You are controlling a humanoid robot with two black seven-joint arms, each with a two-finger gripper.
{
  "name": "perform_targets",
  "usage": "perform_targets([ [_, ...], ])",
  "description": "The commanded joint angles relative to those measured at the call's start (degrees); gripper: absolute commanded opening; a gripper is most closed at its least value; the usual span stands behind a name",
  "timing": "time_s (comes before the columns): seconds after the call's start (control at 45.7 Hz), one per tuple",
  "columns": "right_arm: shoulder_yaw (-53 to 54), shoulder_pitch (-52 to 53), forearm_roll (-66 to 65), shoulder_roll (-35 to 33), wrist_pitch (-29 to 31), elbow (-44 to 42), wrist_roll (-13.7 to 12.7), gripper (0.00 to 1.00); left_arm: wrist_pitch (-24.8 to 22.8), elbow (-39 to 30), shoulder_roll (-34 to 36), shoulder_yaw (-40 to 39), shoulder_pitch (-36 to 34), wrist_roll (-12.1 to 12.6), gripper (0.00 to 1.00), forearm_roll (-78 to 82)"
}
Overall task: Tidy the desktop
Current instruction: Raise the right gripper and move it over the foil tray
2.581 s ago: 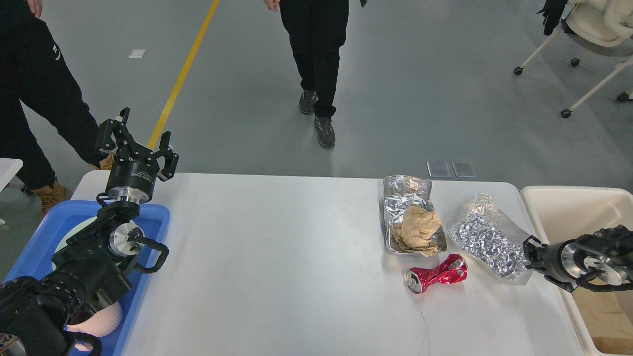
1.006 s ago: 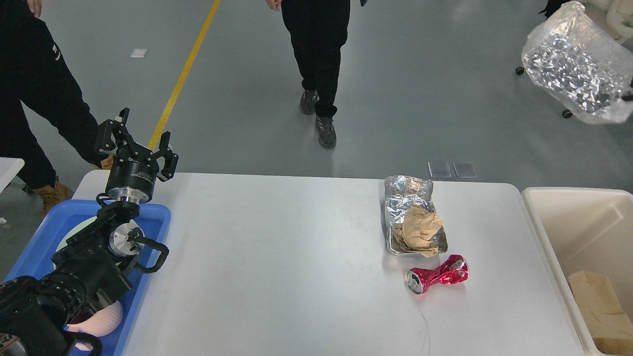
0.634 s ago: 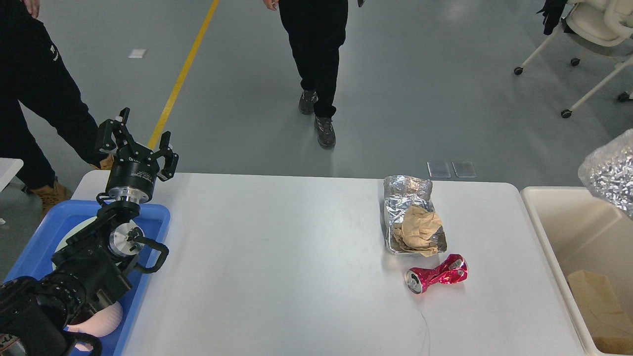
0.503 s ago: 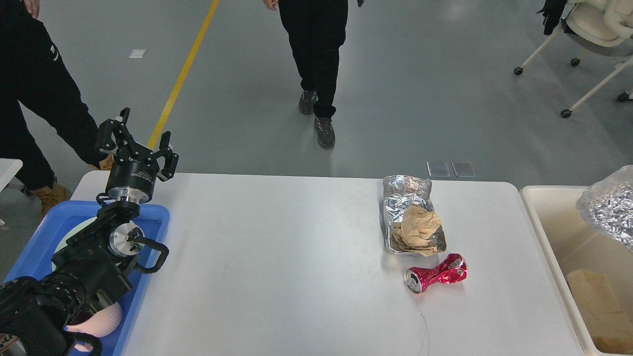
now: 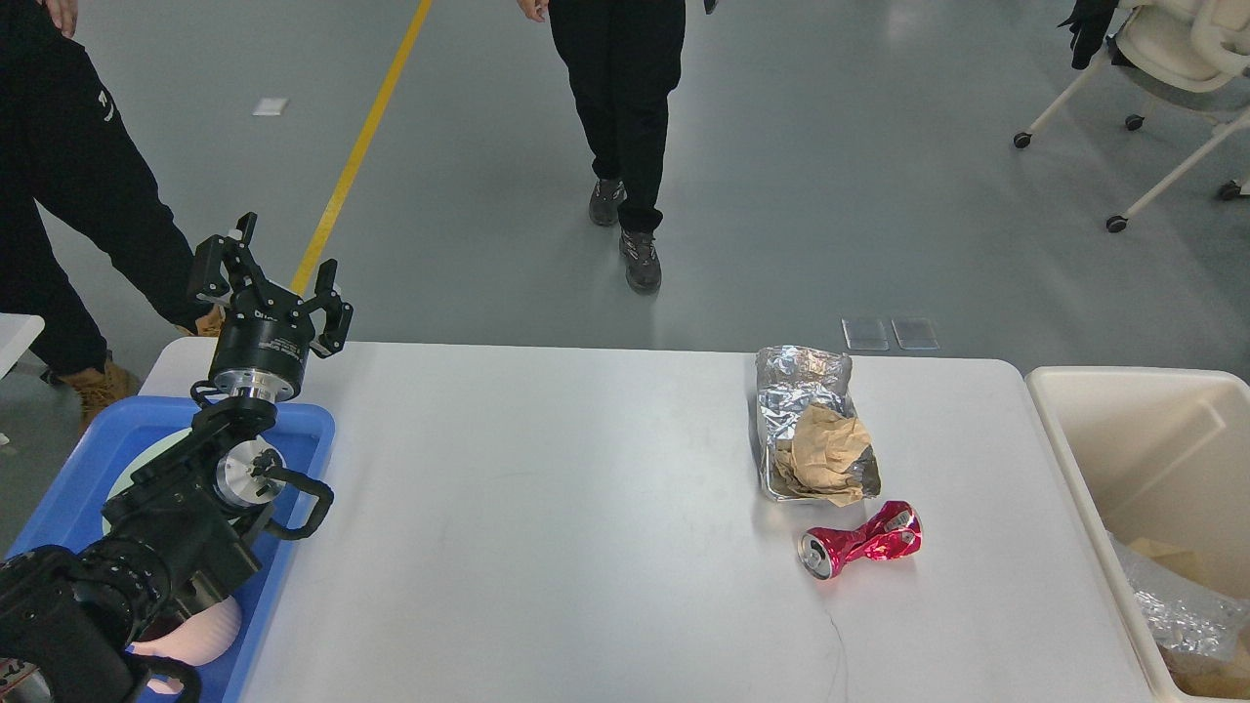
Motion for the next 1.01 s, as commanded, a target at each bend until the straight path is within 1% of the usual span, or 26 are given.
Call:
perform_targets([
  [0.0, -0.88, 6.0, 0.09, 1.63, 0.57, 0.16, -0.04, 1.0, 0.0, 0.01, 0.0, 0.0, 0.0, 0.0, 0.96, 0.05],
  [0.087, -2.81, 12.15, 0.09, 4.08, 1.19, 0.16, -0.04, 1.0, 0.0, 0.01, 0.0, 0.0, 0.0, 0.0, 0.96, -0.04],
  [0.153, -6.67, 17.33, 0.0, 7.07, 2.24, 0.25, -0.04, 1.0, 0.0, 0.01, 0.0, 0.0, 0.0, 0.0, 0.96, 0.05],
  [0.241, -13.79, 24.19, 0.17, 12.16, 5.83, 1.04, -0.04, 1.0, 0.0, 0.01, 0.0, 0.0, 0.0, 0.0, 0.96, 0.05],
  [0.372, -22.23, 32.72, 0.53, 20.51, 18.22, 1.04, -0.04, 1.0, 0.0, 0.01, 0.0, 0.0, 0.0, 0.0, 0.96, 0.05],
  [0.481, -24.96, 39.22, 0.53, 26.67, 28.85, 1.3, -0.04, 1.0, 0.0, 0.01, 0.0, 0.0, 0.0, 0.0, 0.96, 0.05],
  [0.503, -25.49, 42.28, 0.53, 29.38, 34.18, 2.18, -0.04, 1.0, 0.0, 0.01, 0.0, 0.0, 0.0, 0.0, 0.96, -0.04],
  [0.547, -25.49, 45.2, 0.53, 30.98, 38.17, 3.5, -0.04, 1.0, 0.0, 0.01, 0.0, 0.0, 0.0, 0.0, 0.96, -0.04],
  [0.612, -25.14, 50.03, 0.44, 32.13, 42.4, 6.3, -0.04, 1.0, 0.0, 0.01, 0.0, 0.0, 0.0, 0.0, 0.96, -0.04],
  [0.678, -24.97, 54.86, 0.26, 32.3, 44.59, 10.52, -0.04, 1.0, 0.0, 0.01, 0.0, 0.0, 0.0, 0.0, 0.96, 0.05],
  [0.897, -24.88, 71.74, 0.09, 31.87, 44.59, 25.64, 0.04, 1.0, 0.0, 0.01, 0.0, 0.0, 0.0, 0.0, 0.96, 0.05],
  [0.984, -25.14, 77.54, 0.0, 31.69, 44.59, 29.95, 0.04, 1.0, 0.0, 0.01, 0.0, 0.0, 0.0, 0.0, 0.96, 0.05],
])
